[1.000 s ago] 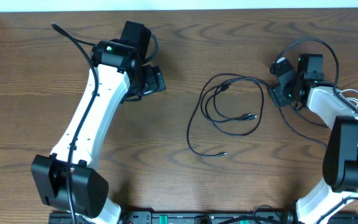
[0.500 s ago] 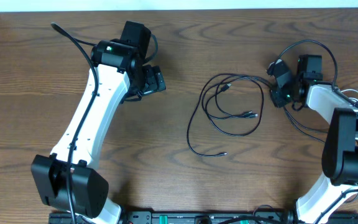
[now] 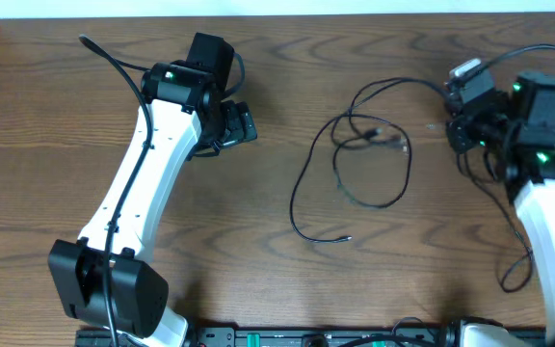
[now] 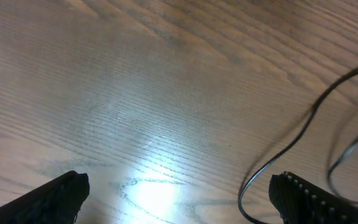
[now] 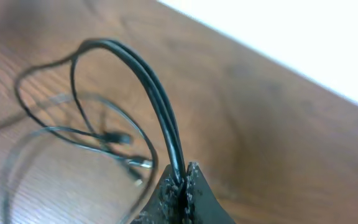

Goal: Untangle cables

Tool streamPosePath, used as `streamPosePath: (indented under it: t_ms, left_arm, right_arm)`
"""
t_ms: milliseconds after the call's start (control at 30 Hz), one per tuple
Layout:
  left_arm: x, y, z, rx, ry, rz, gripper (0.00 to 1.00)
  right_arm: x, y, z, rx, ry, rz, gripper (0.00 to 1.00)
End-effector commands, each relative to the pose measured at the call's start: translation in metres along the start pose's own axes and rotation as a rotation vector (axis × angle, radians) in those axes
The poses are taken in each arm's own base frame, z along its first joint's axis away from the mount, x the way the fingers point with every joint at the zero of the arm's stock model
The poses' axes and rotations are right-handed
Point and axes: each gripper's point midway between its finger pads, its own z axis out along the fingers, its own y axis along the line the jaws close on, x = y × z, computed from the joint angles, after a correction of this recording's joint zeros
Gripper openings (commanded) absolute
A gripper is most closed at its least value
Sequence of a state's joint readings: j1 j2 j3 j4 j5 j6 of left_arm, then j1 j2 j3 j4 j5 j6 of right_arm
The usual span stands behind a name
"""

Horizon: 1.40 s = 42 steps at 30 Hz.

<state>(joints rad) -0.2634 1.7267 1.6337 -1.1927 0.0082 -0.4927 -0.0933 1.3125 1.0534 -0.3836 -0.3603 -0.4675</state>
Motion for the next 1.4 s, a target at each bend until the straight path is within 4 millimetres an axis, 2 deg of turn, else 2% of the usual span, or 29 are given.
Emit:
streamPosePath:
  t_ms: [0,267,367,467,600,733,833,967,1033,1100,1200,1367]
  left_arm:
    - [-0.003,0.004,-0.004,-0.01,-0.019,0.004,0.98]
    - [-0.003,0.004,-0.004,-0.01,-0.019,0.004,0.98]
    - [-0.003,0.004,-0.004,-0.01,-0.019,0.004,0.98]
    - [-0.003,0.004,-0.004,-0.01,-0.019,0.004,0.98]
    - [-0.003,0.004,-0.004,-0.01,-0.019,0.004,0.98]
    - [-0.003,0.004,-0.004,-0.01,-0.019,0.004,0.98]
    - [-0.003,0.004,-0.004,-0.01,-0.019,0.004,0.98]
    - [-0.003,0.004,-0.004,-0.01,-0.019,0.004,0.98]
    - [-0.003,0.004,-0.004,-0.01,-0.019,0.004,0.98]
    - [-0.003,0.004,-0.004,-0.01,-0.019,0.004,0.98]
    - [-0.003,0.004,-0.004,-0.01,-0.019,0.004,0.98]
    - [-0.003,0.004,-0.004,-0.01,-0.019,0.004,0.98]
  right_arm:
    - [-0.035,0.002,-0.038,0.029,-0.121,-0.018,0.01]
    - [-0.105,-0.009,-0.143,0.203,-0.454,0.011,0.01]
    - [-0.12,-0.012,-0.167,0.237,-0.54,0.036,0.01]
    - [-0.121,-0.033,-0.18,0.361,-0.558,0.056,0.01]
    - [-0.105,-0.072,-0.189,0.583,-0.508,0.173,0.01]
    - [-0.089,-0.099,-0.191,0.732,-0.464,0.268,0.01]
    - [-0.084,-0.112,-0.192,0.797,-0.468,0.325,0.01]
    - [-0.087,-0.123,-0.199,0.796,-0.567,0.48,0.01]
    - [-0.078,-0.133,-0.207,0.85,-0.574,0.533,0.01]
    - [-0.066,-0.142,-0.209,0.886,-0.551,0.572,0.01]
    - [-0.04,-0.151,-0.195,0.892,-0.442,0.602,0.01]
    - [0.035,-0.165,-0.157,0.91,-0.147,0.699,0.01]
